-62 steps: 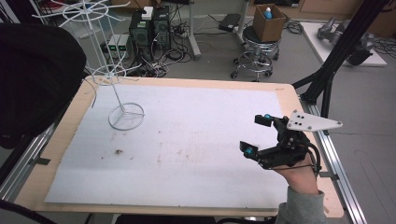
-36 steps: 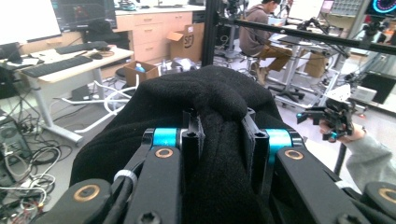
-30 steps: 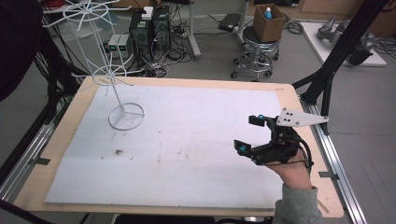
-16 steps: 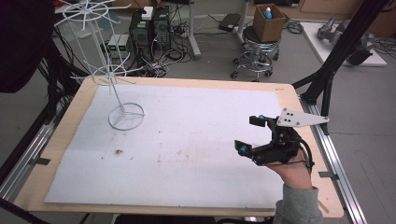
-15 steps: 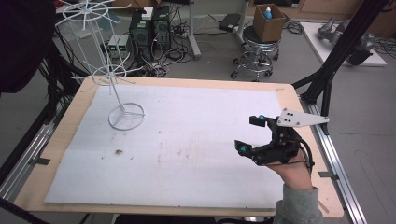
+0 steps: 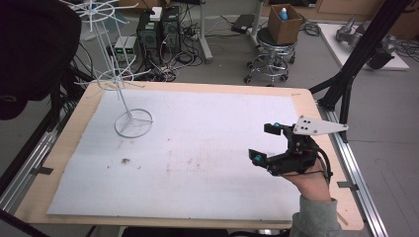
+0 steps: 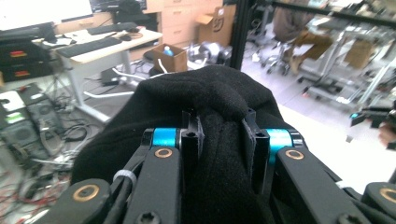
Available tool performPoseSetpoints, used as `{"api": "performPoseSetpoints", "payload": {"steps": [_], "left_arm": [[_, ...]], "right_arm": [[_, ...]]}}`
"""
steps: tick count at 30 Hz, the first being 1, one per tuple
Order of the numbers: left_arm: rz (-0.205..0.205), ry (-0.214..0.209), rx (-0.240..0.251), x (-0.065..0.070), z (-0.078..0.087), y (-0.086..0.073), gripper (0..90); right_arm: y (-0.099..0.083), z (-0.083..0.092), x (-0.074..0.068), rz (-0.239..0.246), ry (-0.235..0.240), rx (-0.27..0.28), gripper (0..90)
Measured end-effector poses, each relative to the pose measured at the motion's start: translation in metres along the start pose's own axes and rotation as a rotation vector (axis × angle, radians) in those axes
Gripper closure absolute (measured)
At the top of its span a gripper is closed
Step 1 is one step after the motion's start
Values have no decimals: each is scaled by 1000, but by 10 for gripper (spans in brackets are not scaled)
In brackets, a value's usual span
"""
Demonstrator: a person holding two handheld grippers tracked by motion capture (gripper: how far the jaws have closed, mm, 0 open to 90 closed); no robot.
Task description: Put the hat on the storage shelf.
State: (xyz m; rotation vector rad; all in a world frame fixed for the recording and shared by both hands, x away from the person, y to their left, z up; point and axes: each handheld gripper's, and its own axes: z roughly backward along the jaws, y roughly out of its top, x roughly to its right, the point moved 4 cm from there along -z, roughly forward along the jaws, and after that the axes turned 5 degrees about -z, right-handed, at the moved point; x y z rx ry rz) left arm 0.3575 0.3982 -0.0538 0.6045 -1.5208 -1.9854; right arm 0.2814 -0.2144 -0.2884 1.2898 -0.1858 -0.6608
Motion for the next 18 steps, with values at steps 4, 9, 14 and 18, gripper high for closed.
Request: {"api": "performPoseSetpoints", "payload": {"steps": [4, 9, 14, 18], "left_arm": [[13, -9, -4, -3, -5, -13, 737], [25, -15, -16, -7, -9, -26, 732], [22, -18, -45, -8, -16, -38, 727], [29, -18, -55, -10, -19, -47, 720]], "right_arm": [[-1, 0, 1, 1, -2, -7, 8], [-1, -1, 1, -4, -4, -10, 8], [-1, -3, 1, 0, -3, -13, 8], [-2, -4, 0, 2, -2, -17, 7]]}}
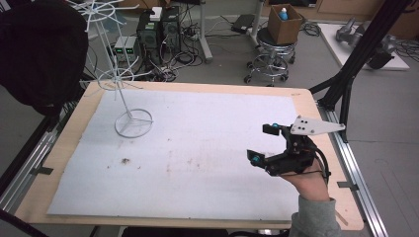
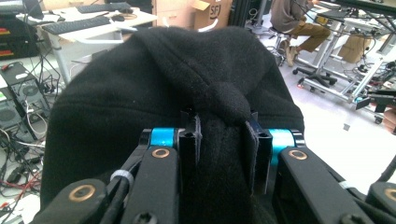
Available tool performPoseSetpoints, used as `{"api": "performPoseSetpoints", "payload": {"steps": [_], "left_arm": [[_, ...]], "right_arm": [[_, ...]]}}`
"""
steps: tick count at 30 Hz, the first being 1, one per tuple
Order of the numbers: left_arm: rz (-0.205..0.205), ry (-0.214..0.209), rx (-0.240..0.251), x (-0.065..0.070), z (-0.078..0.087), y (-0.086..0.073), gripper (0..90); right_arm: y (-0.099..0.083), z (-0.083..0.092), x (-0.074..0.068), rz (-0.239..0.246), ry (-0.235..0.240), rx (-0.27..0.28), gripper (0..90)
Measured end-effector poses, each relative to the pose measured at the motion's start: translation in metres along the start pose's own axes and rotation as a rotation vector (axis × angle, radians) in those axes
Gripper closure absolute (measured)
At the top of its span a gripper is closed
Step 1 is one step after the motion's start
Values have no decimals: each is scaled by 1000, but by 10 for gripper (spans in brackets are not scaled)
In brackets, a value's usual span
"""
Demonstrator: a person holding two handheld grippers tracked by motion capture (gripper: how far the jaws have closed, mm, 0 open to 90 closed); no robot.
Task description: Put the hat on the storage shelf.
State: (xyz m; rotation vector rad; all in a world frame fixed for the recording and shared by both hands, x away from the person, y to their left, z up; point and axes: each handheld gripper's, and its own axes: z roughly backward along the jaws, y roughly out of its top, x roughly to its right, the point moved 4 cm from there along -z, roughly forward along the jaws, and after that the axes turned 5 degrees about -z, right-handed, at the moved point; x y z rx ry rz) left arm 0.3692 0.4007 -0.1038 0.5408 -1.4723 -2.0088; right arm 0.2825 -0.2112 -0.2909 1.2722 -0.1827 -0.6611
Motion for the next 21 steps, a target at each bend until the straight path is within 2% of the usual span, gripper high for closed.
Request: {"api": "performPoseSetpoints", "payload": {"steps": [9, 11, 12, 21], "left_arm": [[27, -6, -6, -3, -2, -13, 671], [20, 8, -20, -3, -3, -14, 659], [5, 20, -27, -2, -3, -15, 659], [5, -8, -34, -4, -5, -23, 654]], "right_arm": [[0, -1, -1, 2, 3, -5, 8], [0, -1, -1, 5, 3, -6, 8], [0, -2, -2, 3, 4, -7, 8], [-1, -2, -1, 5, -8, -14, 8]]}}
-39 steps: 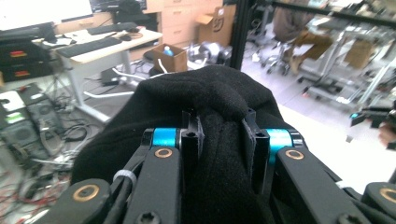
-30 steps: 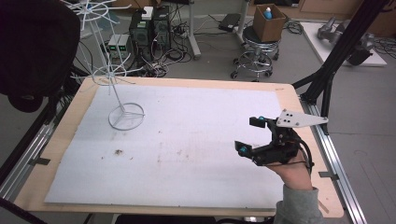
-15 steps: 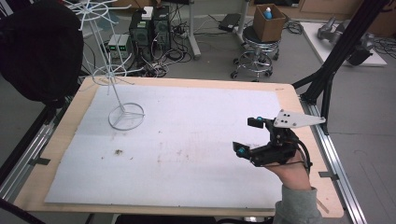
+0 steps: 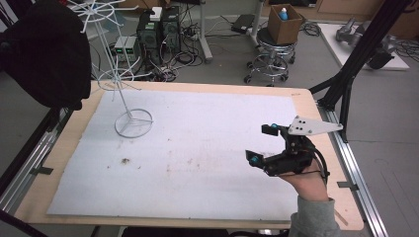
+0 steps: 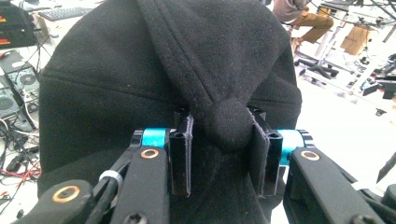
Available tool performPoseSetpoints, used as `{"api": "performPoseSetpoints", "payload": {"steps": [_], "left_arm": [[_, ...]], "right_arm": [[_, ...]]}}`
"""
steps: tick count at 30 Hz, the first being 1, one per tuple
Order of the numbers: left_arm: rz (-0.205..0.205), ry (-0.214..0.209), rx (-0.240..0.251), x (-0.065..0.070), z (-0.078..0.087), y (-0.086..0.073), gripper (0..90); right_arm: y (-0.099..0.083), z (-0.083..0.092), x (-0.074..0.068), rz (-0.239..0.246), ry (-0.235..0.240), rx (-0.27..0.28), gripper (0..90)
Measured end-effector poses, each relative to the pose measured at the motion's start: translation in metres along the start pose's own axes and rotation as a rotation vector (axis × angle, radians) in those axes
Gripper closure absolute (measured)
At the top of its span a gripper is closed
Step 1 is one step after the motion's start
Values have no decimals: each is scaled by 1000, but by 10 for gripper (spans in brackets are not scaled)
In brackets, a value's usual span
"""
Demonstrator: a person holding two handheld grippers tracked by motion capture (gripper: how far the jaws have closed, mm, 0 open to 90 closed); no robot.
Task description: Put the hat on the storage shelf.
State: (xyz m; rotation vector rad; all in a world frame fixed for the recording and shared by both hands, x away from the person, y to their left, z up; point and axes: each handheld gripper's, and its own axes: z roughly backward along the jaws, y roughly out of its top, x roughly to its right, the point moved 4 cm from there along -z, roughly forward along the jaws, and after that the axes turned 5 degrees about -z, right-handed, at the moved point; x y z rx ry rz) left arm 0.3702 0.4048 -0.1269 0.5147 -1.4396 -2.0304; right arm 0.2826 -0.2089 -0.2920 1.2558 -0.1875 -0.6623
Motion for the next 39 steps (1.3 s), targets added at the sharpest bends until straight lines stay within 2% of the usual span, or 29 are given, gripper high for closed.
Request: {"api": "performPoseSetpoints", "payload": {"steps": [6, 12, 16, 18, 20, 23, 28, 29, 30, 31, 32, 36, 39], "left_arm": [[-18, 12, -52, -1, 2, -2, 651], [-14, -12, -48, -1, 0, -4, 649], [-14, -12, -57, -1, -2, -5, 595], [-2, -2, -41, -3, 1, -5, 559], [11, -11, -6, -4, 4, -5, 562], [19, -30, 8, -4, 9, -4, 537], [7, -92, 22, 3, 14, -2, 357], [-6, -93, 20, 5, 14, -2, 295], [-13, -90, 15, 6, 13, -2, 194], [-24, -76, 0, 7, 12, -3, 127], [-32, -72, -10, 8, 11, -3, 94], [-55, -79, -41, 11, 9, -5, 69], [-58, -83, -49, 14, 8, -7, 69]], "right_arm": [[0, -1, -1, 2, 3, -2, 7], [0, -1, -1, 1, 0, -2, 8], [0, -2, -1, 0, 0, -6, 8], [0, -3, -1, 0, -1, -8, 7], [-1, -3, -1, -1, -6, -13, 7], [-1, -3, 0, 7, -10, -16, 8], [-1, -3, -1, 0, -8, -14, 7], [-1, -3, -1, 0, -9, -16, 7], [-1, -4, -1, 3, -8, -16, 7], [-1, -4, -1, 5, -7, -16, 7], [-1, -4, -1, 5, -5, -17, 8], [-1, -6, -2, 5, -4, -24, 8], [-1, -6, -3, 8, -3, -23, 8]]}}
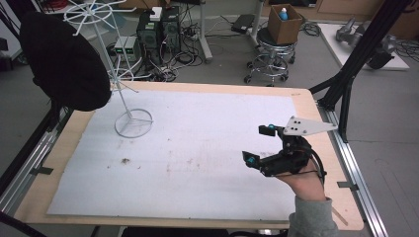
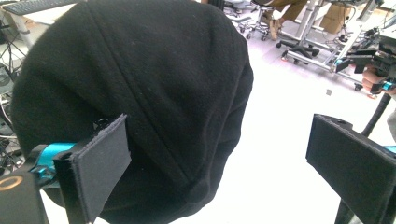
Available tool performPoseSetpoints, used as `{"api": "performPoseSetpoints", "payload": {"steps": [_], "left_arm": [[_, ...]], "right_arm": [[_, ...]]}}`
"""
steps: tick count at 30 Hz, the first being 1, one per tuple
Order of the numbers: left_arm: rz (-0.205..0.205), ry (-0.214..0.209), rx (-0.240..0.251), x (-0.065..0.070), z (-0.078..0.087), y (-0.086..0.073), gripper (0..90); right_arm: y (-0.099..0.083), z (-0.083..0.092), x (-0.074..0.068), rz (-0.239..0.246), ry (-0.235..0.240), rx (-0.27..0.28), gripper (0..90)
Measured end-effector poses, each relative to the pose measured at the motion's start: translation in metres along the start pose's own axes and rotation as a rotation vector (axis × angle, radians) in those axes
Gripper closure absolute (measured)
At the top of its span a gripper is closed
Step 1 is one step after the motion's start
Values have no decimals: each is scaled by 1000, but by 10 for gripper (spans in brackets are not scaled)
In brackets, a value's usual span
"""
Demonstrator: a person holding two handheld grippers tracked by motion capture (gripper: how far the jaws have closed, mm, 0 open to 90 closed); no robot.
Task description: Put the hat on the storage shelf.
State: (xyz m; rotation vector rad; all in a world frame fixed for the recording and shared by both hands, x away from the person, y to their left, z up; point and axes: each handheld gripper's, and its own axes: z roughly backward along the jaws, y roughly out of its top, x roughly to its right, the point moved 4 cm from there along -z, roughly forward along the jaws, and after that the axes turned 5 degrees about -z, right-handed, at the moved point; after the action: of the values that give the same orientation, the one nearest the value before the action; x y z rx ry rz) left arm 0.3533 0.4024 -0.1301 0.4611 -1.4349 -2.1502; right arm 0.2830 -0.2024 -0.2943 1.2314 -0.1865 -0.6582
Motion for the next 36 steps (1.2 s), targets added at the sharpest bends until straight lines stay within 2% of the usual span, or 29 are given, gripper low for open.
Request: {"api": "performPoseSetpoints", "payload": {"steps": [4, 11, 13, 16, 19, 23, 30, 36], "left_arm": [[-4, -2, -9, 5, -1, -1, 69], [-19, -8, 48, 24, -2, -7, 69], [-23, 18, 44, 26, -4, -12, 69], [-9, -11, 77, 30, -5, -20, 69], [-6, -17, 88, 35, -7, -28, 69], [-22, -5, 81, 43, -10, -36, 69], [-36, -32, 107, 61, -19, -47, 69], [-33, -58, 73, 73, -35, -57, 69]], "right_arm": [[0, 0, 1, 1, 0, 1, 7], [-1, 1, 5, -17, -1, 10, 8], [-1, 2, 6, -16, 2, 14, 7], [-2, 3, 5, -20, 5, 16, 8], [-3, 6, 5, -20, 6, 19, 8], [-4, 8, 7, -26, 1, 22, 7], [-4, 7, 8, -22, -8, 24, 8], [-2, 7, 7, -17, -10, 27, 8]]}}
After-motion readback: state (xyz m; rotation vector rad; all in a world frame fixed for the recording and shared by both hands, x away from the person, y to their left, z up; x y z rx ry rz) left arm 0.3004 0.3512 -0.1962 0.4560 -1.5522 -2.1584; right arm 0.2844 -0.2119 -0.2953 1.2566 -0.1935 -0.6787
